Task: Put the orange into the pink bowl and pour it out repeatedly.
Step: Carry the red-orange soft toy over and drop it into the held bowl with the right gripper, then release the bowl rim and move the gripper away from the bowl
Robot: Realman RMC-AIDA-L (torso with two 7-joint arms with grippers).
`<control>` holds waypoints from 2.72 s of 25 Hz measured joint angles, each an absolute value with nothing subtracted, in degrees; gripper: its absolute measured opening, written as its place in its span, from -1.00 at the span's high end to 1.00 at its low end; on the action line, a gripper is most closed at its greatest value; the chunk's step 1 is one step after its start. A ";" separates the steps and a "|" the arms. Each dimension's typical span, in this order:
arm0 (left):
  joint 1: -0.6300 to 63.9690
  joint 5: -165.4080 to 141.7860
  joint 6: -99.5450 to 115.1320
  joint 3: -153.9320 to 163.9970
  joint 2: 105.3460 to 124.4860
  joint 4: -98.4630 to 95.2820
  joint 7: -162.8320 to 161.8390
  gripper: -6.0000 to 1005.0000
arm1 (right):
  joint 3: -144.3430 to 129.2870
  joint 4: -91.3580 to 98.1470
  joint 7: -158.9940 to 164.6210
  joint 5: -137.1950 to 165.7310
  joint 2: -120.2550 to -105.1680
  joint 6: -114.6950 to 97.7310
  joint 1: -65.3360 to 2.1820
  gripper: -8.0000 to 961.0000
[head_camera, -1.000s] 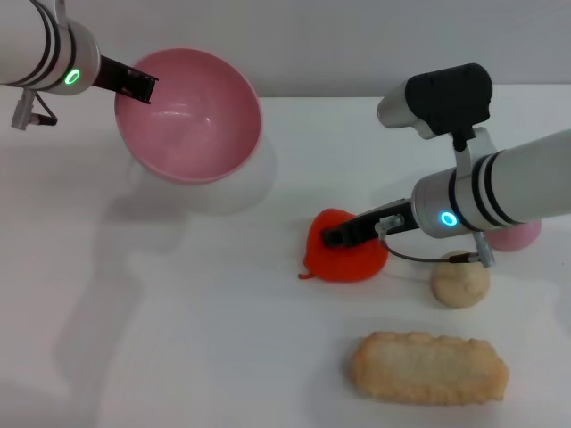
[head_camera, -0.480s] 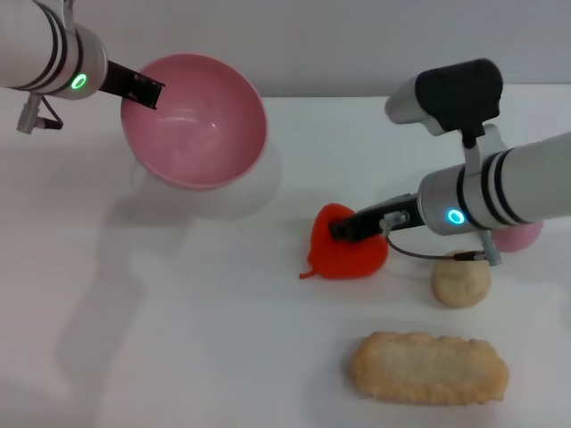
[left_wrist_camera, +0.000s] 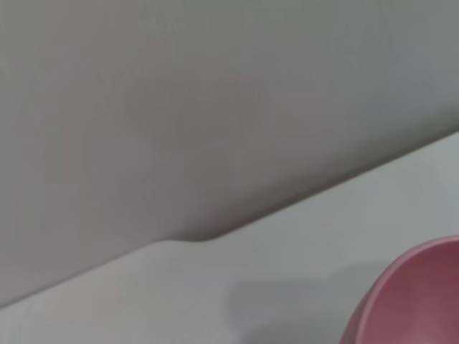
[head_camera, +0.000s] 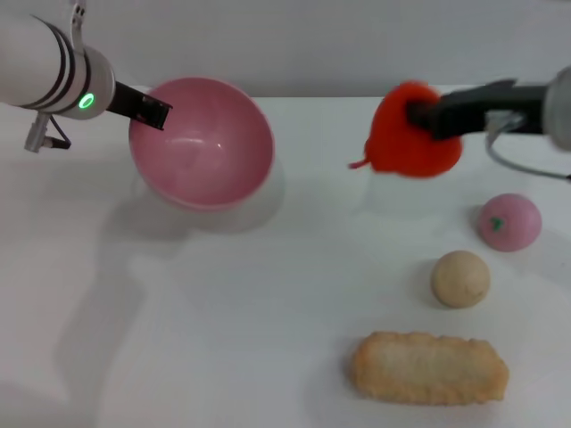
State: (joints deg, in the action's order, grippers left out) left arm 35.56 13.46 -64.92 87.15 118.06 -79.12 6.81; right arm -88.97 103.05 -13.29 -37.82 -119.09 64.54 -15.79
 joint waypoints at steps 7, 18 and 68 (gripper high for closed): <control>37.71 17.90 -64.36 91.71 118.26 -75.45 6.91 0.83 | -88.76 111.39 -11.96 -36.16 -119.18 65.72 -14.72 0.79; 41.71 23.48 -61.22 96.75 118.50 -71.69 6.78 0.82 | -94.49 103.63 -11.45 -36.43 -118.93 62.28 -18.96 0.86; 42.42 36.67 -54.37 103.73 118.63 -62.55 7.36 0.80 | -85.79 100.26 -13.72 -35.40 -119.01 58.40 -16.52 0.12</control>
